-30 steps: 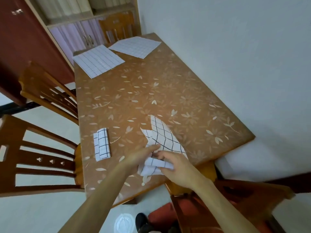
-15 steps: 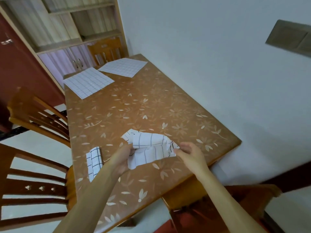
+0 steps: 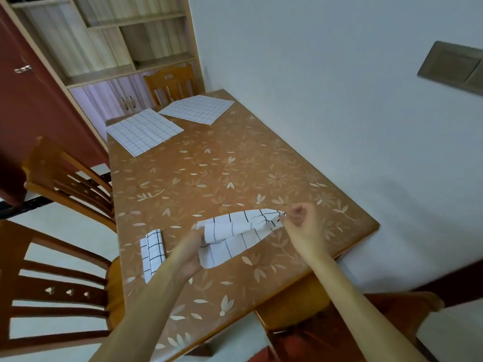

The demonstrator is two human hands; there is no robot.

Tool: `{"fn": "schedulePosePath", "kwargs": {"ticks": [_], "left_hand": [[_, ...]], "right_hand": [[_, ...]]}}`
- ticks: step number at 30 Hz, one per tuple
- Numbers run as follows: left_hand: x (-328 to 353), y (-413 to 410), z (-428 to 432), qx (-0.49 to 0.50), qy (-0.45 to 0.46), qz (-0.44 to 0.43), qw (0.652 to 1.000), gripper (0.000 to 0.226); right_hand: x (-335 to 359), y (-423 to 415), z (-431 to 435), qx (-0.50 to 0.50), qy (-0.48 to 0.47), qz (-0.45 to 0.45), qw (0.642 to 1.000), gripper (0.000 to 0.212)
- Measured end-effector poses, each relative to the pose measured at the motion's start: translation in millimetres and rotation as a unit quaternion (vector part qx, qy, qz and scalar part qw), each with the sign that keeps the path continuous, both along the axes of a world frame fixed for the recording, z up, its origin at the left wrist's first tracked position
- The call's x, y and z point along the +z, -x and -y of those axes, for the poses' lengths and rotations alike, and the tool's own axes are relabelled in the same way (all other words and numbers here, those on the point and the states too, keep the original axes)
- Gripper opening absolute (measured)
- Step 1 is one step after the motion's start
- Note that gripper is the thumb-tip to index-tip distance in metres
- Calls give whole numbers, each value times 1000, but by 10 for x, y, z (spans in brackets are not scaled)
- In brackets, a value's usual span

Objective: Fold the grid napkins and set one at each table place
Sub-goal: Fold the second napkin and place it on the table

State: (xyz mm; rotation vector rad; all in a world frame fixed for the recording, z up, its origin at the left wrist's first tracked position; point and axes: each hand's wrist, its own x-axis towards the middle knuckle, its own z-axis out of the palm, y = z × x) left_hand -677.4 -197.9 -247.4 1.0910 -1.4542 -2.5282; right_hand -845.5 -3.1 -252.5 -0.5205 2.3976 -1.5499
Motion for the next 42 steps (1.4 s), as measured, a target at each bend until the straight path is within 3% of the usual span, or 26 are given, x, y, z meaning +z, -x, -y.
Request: {"fn": "schedulePosePath", "kwargs": {"ticks": [3,8,16,19,23,25,26,27,30,32,33,34,39,42], "left_hand": [[35,-5,-69,83,11,12,996,28],[108,-32,-68,127,-32,14,991,29],[211,-156,-57,154,-72,13,985,31],[343,-234,-12,206,-111,-60,970,38],[456,-238,109,268,-153,-186,933,79],[528,-168,16,296,-32,-164,940,83],[574,-138,-67,304,92,-143,938,77],[622,-131,-169,306,245,-122,912,72],[628,-114,-378,230,626,-93,739,80],[700,-71,-477,158,776,-68,606,58],[723,-26,-511,121,821,-49,556,48],[759,18,-539,84,838,-39,537,43],[947,216,-454,13,795,-68,603,38],[1089,268,-324,21,736,-93,671,24]], "right_hand": [[-12,-191,25,34,-24,-129,991,23],[-99,-331,129,105,-107,-97,984,35],[-12,-266,269,63,-123,-201,970,10],[254,-199,241,69,-99,-114,986,9],[657,-154,255,84,-52,-10,995,7],[846,-160,296,97,-41,21,994,10],[923,-159,320,98,-39,27,994,14],[984,-159,344,95,-35,34,994,18],[1117,-183,418,89,11,87,992,22],[1168,-213,460,91,36,109,989,22],[1193,-231,479,94,39,108,989,22],[1224,-253,498,99,39,103,989,20],[1297,-311,548,133,43,60,988,17],[1341,-330,499,148,35,12,988,17]]}}
